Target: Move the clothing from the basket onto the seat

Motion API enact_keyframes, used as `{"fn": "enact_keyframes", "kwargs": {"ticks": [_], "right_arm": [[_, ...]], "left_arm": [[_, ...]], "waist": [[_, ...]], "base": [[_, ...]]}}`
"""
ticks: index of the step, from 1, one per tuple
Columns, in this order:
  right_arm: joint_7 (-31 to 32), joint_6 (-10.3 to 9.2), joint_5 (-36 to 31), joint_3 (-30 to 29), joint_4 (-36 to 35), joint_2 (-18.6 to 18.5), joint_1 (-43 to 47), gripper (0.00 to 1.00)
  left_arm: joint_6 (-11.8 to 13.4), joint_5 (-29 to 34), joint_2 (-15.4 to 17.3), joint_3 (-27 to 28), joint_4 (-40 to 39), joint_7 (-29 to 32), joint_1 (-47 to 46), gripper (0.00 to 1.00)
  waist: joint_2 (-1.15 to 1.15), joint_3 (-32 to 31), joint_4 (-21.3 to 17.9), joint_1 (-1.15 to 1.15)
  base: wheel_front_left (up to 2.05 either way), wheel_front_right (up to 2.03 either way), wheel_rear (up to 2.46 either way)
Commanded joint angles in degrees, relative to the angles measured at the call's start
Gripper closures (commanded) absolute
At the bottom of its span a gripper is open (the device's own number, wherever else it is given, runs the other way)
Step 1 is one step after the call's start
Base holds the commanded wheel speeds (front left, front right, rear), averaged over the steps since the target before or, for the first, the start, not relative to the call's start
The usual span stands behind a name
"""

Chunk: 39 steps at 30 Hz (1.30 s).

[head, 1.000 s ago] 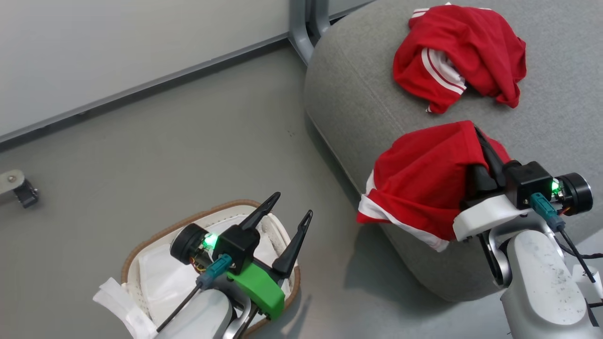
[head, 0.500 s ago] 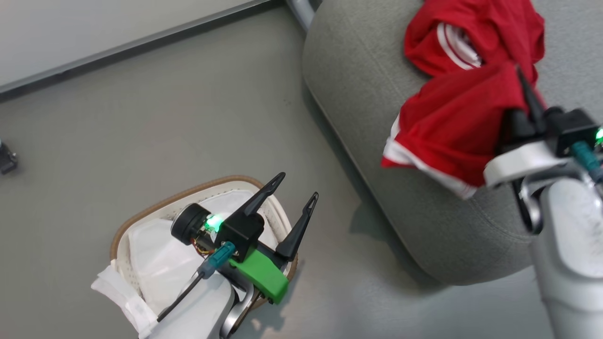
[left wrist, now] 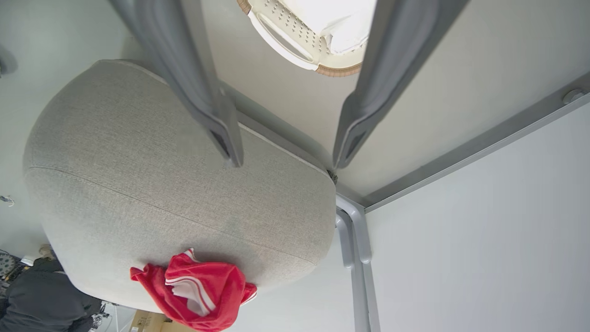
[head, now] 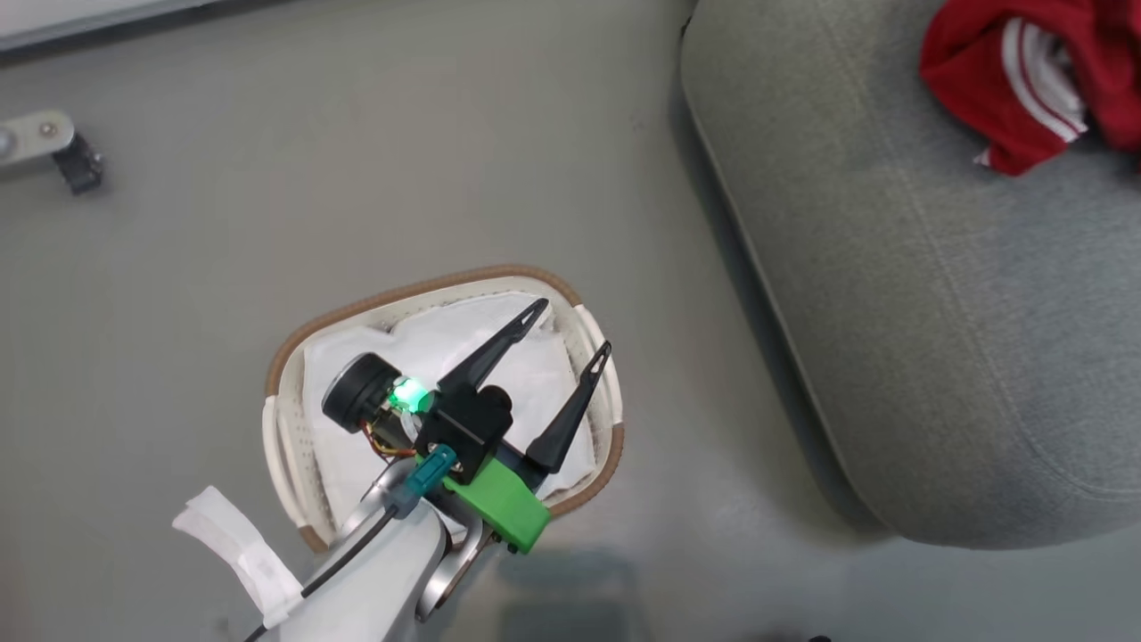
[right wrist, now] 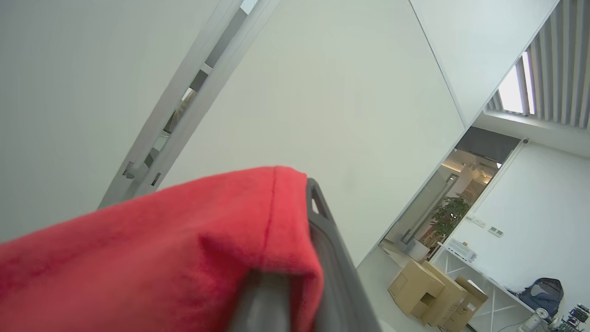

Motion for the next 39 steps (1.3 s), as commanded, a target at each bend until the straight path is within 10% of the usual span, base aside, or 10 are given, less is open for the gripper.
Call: {"fn": "enact_keyframes", "kwargs": {"ticks": [1,6,17,20,21,22,39], "right_arm": [[0.51,-0.08,-0.84,-0.65,1.20,-1.06,-2.05,1.00],[0.51,-0.08,-3.23,-4.59,7.01,-5.58,-6.82,1.00],[-1.62,-0.08,-9.75,-17.16,20.71,1.10,1.05,0.96],[-1.68,-0.08,-10.09,-18.91,19.54,3.61,2.67,0.50],[-1.69,-0.08,-10.13,-19.21,18.68,4.39,3.62,0.11],[-1.69,-0.08,-9.86,-19.39,18.03,5.15,4.32,0.00],[-1.72,-0.08,-5.22,-15.80,4.74,14.05,19.93,0.00]], "left_arm": [[0.38,0.61,0.58,0.13,-0.27,0.16,-1.26,0.00],[1.17,1.48,1.23,0.36,-1.74,0.22,-2.50,0.00],[2.35,1.55,2.15,0.86,-3.09,0.16,-3.50,0.00],[2.43,1.24,2.52,0.98,-3.02,0.15,-3.56,0.00],[2.54,1.15,2.66,1.07,-3.02,0.15,-3.55,0.00],[2.56,1.10,2.70,1.04,-3.10,0.14,-3.52,0.00],[3.94,-2.85,0.92,5.81,-3.92,-0.08,-0.58,0.00]], "waist": [[0.00,4.51,4.34,0.00],[0.00,8.36,6.39,0.00],[0.00,12.86,6.55,0.00],[0.00,12.81,5.80,0.00],[0.00,12.62,5.48,0.00],[0.00,12.43,5.26,0.00],[0.00,3.13,1.99,0.00]], "base": [[0.00,0.00,0.00],[0.00,0.00,0.00],[0.00,0.00,0.00],[0.00,0.00,0.00],[0.00,0.00,0.00],[0.00,0.00,0.00],[0.00,0.00,0.00]]}}
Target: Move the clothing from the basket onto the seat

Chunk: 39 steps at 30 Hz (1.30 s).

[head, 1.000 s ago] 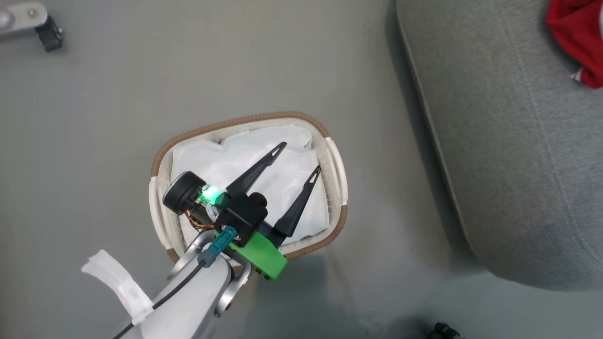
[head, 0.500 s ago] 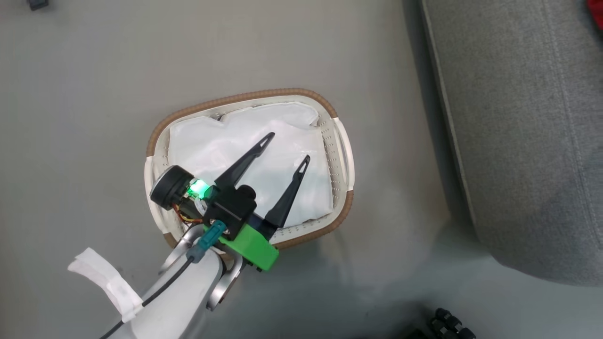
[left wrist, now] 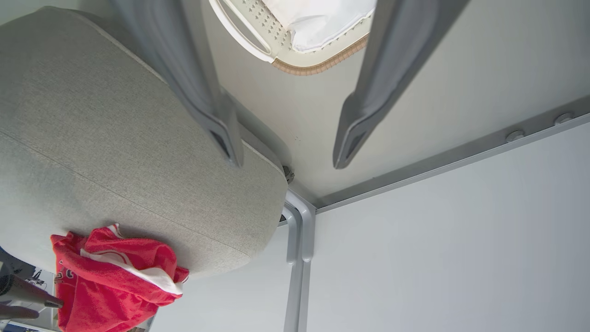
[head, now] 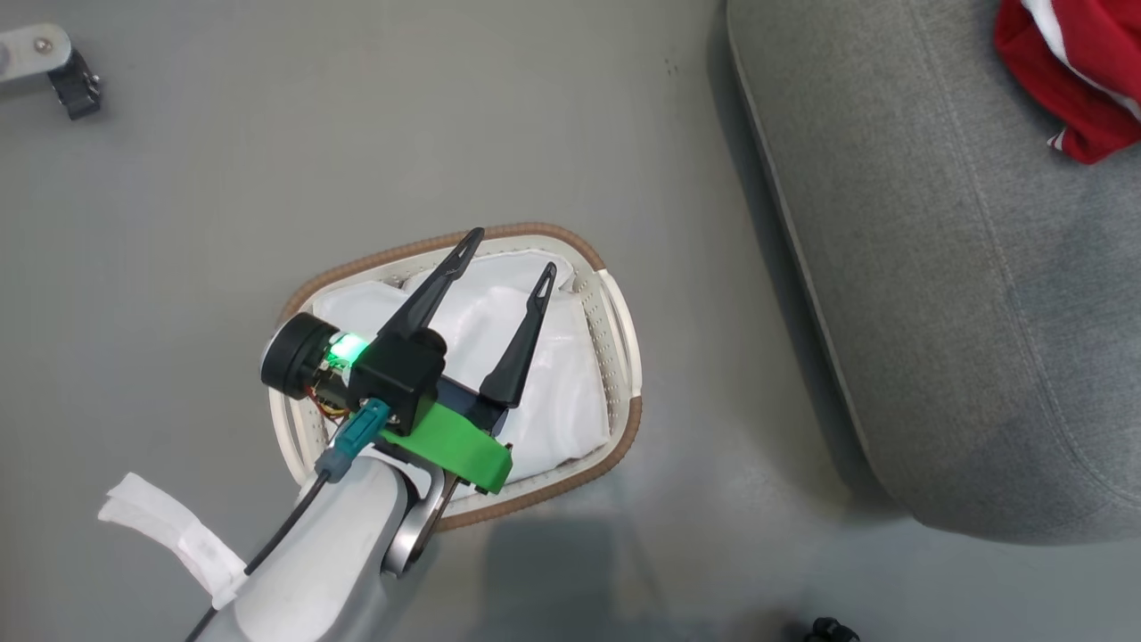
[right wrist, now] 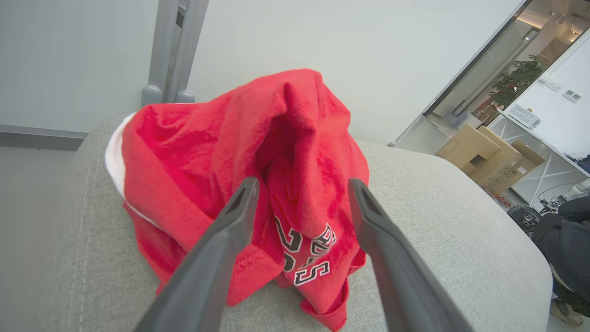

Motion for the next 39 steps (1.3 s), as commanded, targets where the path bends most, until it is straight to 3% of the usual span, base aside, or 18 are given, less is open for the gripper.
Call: {"fn": "enact_keyframes", "kwargs": {"ticks": [1,12,19,31,39], "right_arm": [[-0.26,-0.08,0.35,0.57,-0.54,0.24,1.46,0.00],[-0.27,-0.08,2.69,5.97,-4.14,0.56,5.97,0.00],[-0.26,-0.08,5.11,9.67,-5.05,2.88,9.96,0.00],[-0.21,-0.08,10.83,14.92,-8.80,10.28,20.97,0.00],[-0.21,-0.08,18.36,21.99,-10.76,11.67,28.53,0.00]], "left_arm": [[0.26,-0.58,-0.55,0.62,-0.07,-0.14,1.37,0.00],[-0.63,-2.39,-5.09,9.94,0.36,-0.11,8.09,0.00],[-0.32,-1.84,-6.64,17.44,1.69,-0.10,13.50,0.00],[-1.27,-0.62,-8.68,27.85,2.40,-0.10,22.51,0.00],[-1.83,0.44,-9.71,30.44,1.43,-0.11,25.77,0.00]], "waist": [[0.00,-3.51,-0.61,-0.01],[0.00,-15.54,2.89,-0.01],[0.00,-21.20,6.71,-0.01],[0.00,-26.65,12.26,-0.01],[0.00,-27.94,13.85,-0.01]], "base": [[0.00,0.00,0.00],[0.00,0.00,0.00],[0.00,0.00,0.00],[0.00,0.00,0.00],[0.00,0.00,0.00]]}}
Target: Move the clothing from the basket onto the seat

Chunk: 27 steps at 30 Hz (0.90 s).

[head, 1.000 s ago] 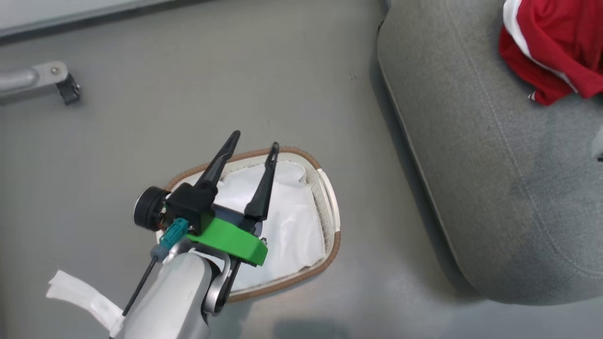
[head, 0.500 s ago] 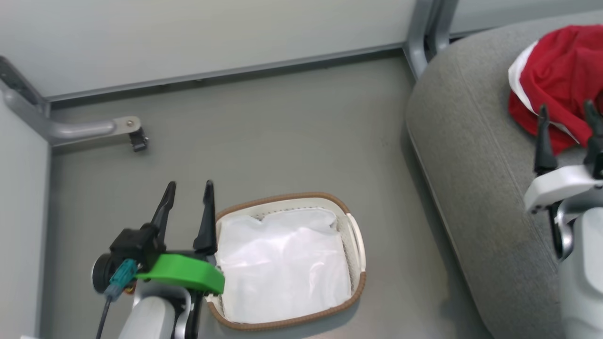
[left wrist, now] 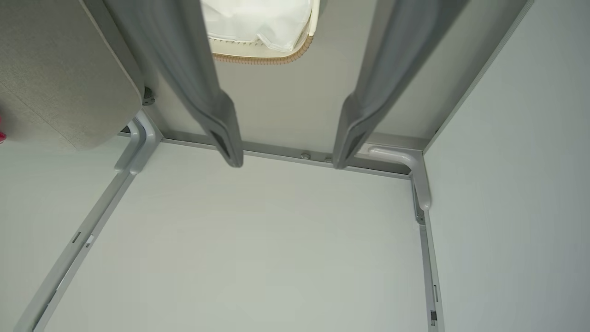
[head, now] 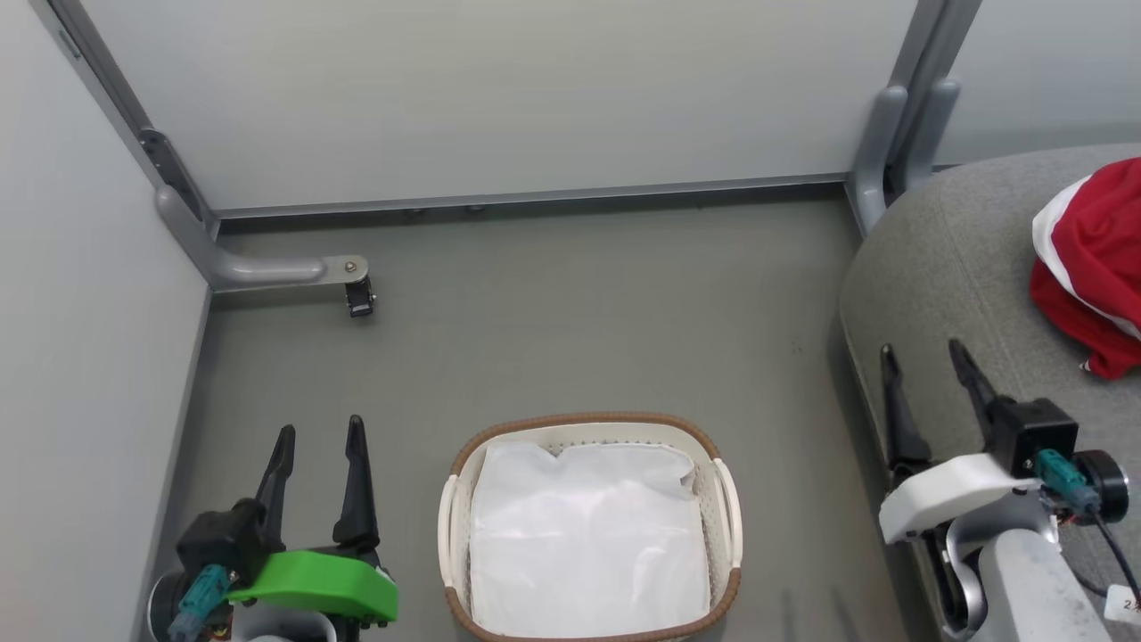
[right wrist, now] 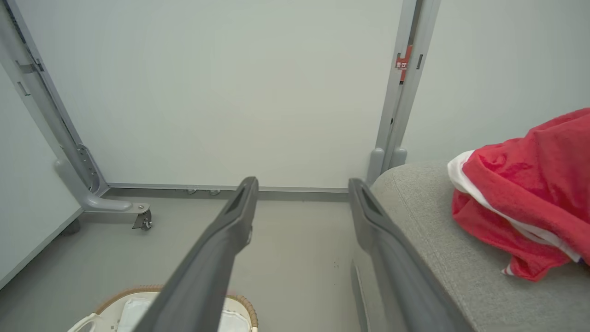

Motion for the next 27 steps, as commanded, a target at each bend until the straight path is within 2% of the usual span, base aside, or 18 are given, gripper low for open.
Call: {"fn": "enact_keyframes", "kwargs": {"ticks": [1,11,27], "right_arm": [[-0.14,-0.08,1.70,1.15,-0.62,-0.22,1.95,0.00],[-0.14,-0.08,7.10,4.19,-3.00,-0.21,7.17,0.00],[-0.14,-0.08,7.83,5.02,-3.18,-0.19,7.07,0.00]], "left_arm": [[-0.25,0.78,0.09,0.73,-0.30,-0.02,1.54,0.00],[-0.54,0.97,-0.28,2.48,-1.30,-0.03,5.23,0.00],[-0.70,0.22,-0.33,1.50,-0.46,-0.03,4.12,0.00]], "waist": [[0.00,-1.14,0.75,0.00],[0.00,-1.86,0.05,0.00],[0.00,-0.98,-0.44,0.00]], "base": [[0.00,0.00,0.00],[0.00,0.00,0.00],[0.00,0.00,0.00]]}}
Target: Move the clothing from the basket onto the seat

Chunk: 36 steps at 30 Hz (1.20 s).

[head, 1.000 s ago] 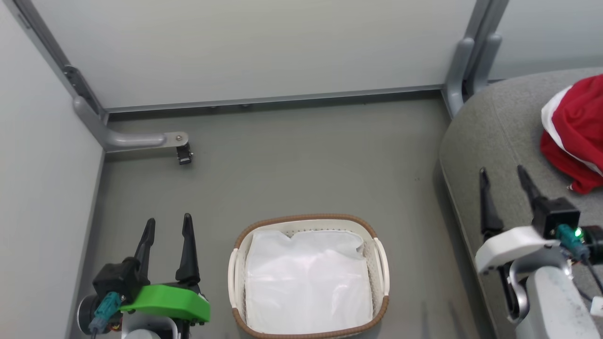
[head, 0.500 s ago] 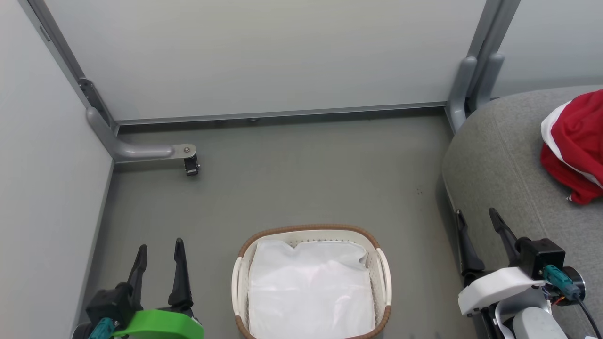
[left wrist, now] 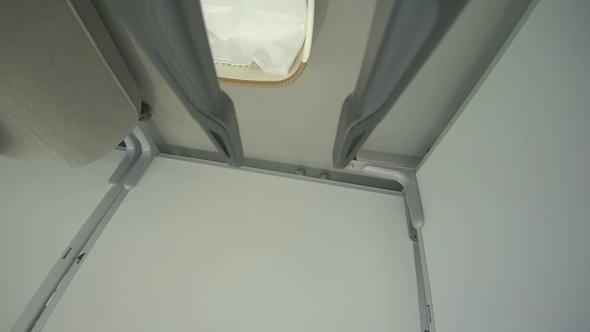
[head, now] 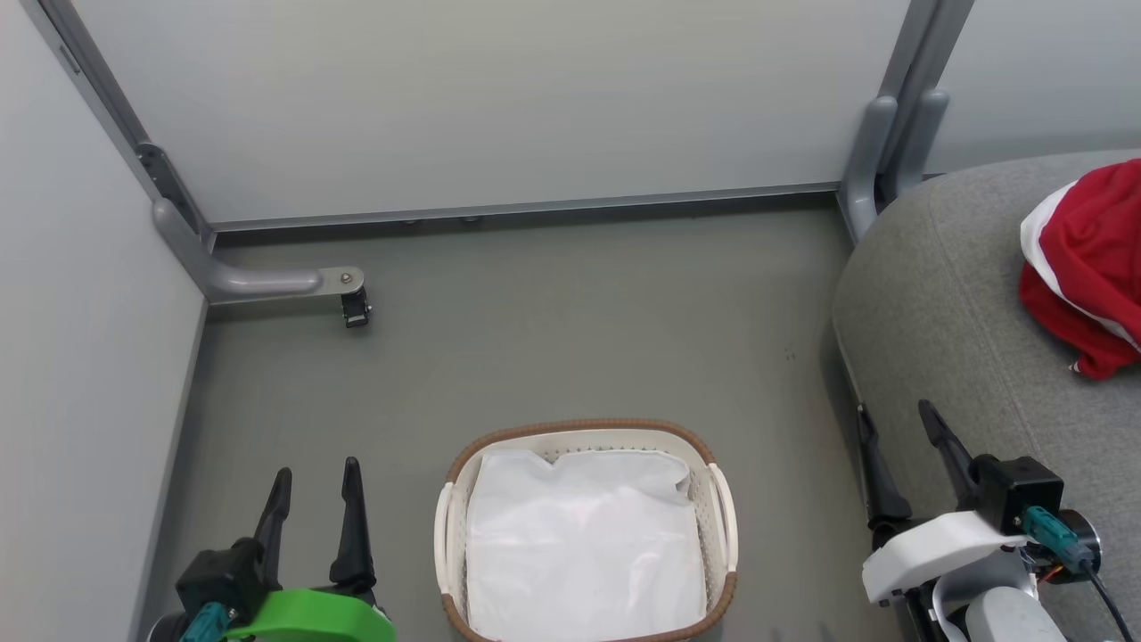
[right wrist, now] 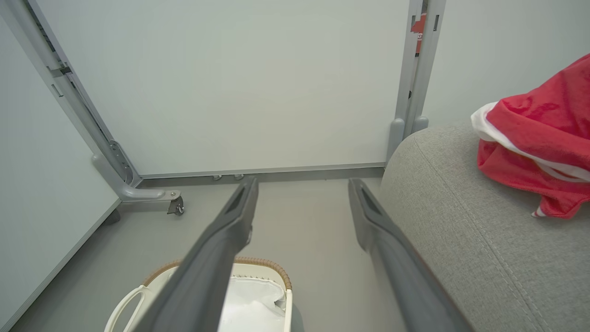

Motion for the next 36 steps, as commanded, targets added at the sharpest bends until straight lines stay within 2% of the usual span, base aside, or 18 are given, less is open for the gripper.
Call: {"fn": "enact_keyframes", "kwargs": {"ticks": [1,11,12,16,36], "right_arm": [[-0.14,-0.08,0.33,-0.13,-0.18,-0.23,-0.21,0.00],[-0.14,-0.08,0.74,-0.15,-0.40,-0.23,-0.54,0.00],[0.00,0.00,0.49,-0.03,-0.21,0.00,-0.11,1.00],[0.47,0.00,1.41,-0.13,1.31,0.30,0.41,1.00],[5.81,-0.01,21.84,-1.76,0.02,0.17,0.12,1.00]], "left_arm": [[-0.20,-0.64,0.04,-0.01,0.10,-0.02,-0.39,0.00],[-0.35,-0.99,0.03,0.07,0.62,-0.03,-1.23,0.00],[-0.07,-0.61,-0.01,0.01,0.63,0.01,-0.30,1.00],[-0.11,-1.48,-0.11,0.02,2.02,0.27,-0.03,1.00],[-1.11,-19.93,-0.01,3.09,1.36,5.67,-2.03,1.00]], "waist": [[0.00,0.07,0.05,0.00],[0.00,0.68,0.11,0.00],[0.00,0.69,0.11,0.00],[0.00,0.68,0.08,0.00],[0.00,0.30,-0.38,0.00]], "base": [[0.00,0.00,0.00],[0.00,0.00,0.00],[0.00,0.00,0.00],[0.00,0.00,0.00],[0.00,0.00,0.00]]}}
